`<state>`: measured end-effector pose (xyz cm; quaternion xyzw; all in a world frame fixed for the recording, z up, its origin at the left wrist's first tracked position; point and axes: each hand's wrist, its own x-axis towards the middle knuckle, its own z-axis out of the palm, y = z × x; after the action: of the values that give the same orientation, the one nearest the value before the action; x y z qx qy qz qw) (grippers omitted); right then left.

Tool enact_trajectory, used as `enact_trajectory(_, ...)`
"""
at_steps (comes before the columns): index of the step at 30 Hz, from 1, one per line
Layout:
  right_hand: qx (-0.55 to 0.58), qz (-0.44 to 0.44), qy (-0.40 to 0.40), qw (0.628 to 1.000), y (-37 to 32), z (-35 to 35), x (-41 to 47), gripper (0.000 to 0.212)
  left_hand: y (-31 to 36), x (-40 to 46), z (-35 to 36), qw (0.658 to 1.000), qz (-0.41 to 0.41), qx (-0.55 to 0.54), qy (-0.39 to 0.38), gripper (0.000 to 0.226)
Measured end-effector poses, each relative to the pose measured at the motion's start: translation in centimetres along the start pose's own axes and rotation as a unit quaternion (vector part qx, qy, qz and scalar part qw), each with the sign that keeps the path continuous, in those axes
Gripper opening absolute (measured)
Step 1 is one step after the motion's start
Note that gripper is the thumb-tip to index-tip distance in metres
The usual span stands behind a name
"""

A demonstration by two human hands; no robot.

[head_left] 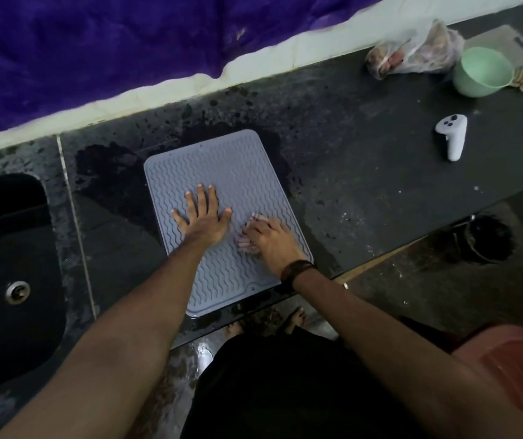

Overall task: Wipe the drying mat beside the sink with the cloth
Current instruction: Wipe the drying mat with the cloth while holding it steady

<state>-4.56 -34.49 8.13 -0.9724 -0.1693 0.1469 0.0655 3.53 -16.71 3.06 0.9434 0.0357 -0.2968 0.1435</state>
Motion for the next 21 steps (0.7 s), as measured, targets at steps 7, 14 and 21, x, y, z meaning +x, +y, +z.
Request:
enact_trajectory(7, 0.007, -0.033, -0.001, 0.999, 2.1, 1.5, -8.0, 0.059, 0.0, -0.2, 1.2, 0.998, 0.007, 0.005, 0.067, 0.073)
enact_trajectory(14, 0.020, 0.004, 0.055, 0.998, 0.7, -1.4, -1.0, 0.036, -0.1, 0.1, 0.9, 0.999, 0.007, 0.005, 0.047, 0.072)
enact_trajectory(21, 0.031, -0.005, 0.035, 0.999, -0.9, 0.2, 1.9, 0.051, -0.1, 0.3, 0.8, 0.999, 0.001, 0.006, 0.037, 0.070)
